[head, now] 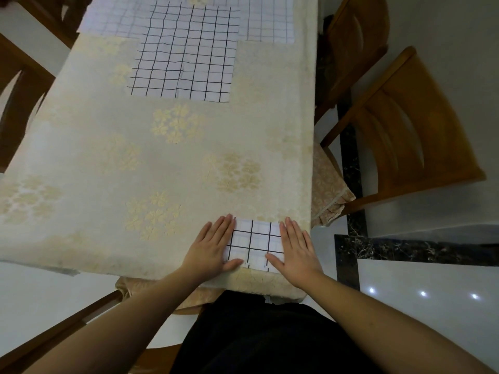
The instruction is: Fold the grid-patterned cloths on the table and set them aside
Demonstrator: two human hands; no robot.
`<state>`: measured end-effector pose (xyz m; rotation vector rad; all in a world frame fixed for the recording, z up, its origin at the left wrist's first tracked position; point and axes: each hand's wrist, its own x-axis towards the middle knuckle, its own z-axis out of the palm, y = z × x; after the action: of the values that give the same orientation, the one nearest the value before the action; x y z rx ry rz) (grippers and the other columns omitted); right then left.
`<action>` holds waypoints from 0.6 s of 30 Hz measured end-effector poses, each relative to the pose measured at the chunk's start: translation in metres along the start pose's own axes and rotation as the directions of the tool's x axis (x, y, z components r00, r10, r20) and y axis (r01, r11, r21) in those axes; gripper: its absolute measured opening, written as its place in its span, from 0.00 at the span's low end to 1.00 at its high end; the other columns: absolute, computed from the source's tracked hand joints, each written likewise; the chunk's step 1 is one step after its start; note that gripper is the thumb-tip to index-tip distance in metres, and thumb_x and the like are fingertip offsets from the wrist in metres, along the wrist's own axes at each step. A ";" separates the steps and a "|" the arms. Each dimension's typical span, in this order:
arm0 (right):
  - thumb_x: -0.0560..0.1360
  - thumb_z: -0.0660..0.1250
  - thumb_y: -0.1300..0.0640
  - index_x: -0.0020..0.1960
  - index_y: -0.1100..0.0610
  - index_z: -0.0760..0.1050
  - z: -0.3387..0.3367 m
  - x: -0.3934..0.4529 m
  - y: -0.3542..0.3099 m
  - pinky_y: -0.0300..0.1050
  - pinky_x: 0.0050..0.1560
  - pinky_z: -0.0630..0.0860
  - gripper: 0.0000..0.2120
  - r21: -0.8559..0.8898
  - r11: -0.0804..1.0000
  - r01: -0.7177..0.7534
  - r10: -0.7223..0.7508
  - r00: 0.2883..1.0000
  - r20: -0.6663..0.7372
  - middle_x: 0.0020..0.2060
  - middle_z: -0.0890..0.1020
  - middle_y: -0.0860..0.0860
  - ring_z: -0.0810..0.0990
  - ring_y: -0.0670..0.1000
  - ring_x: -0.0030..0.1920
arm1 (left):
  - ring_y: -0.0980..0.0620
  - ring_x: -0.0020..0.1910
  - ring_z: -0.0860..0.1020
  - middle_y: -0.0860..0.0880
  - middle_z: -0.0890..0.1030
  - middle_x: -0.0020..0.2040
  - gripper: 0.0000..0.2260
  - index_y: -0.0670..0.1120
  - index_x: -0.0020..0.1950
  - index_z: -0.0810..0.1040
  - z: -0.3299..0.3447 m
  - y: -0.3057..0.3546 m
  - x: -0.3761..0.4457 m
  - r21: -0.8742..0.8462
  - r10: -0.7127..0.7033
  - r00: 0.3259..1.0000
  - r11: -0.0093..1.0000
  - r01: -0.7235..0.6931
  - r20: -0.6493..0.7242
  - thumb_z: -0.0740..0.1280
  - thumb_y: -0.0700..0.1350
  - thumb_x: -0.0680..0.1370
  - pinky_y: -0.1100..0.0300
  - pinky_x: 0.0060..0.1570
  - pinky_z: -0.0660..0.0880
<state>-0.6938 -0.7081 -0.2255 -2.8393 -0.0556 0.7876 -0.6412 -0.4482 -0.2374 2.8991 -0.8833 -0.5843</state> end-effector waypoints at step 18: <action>0.82 0.50 0.43 0.80 0.53 0.43 -0.052 -0.051 0.004 0.49 0.76 0.36 0.32 0.115 0.993 0.038 -0.028 0.996 -0.081 0.80 0.47 0.48 0.43 0.49 0.79 | 0.49 0.80 0.46 0.49 0.48 0.81 0.45 0.50 0.81 0.47 -0.043 0.067 -0.011 -0.177 -0.109 0.994 0.978 0.110 0.017 0.35 0.76 0.70 0.51 0.77 0.49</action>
<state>-0.7112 -0.7258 -0.1572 -2.7483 -0.0433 0.6490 -0.6691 -0.5008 -0.1828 2.7981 -0.6383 -0.6467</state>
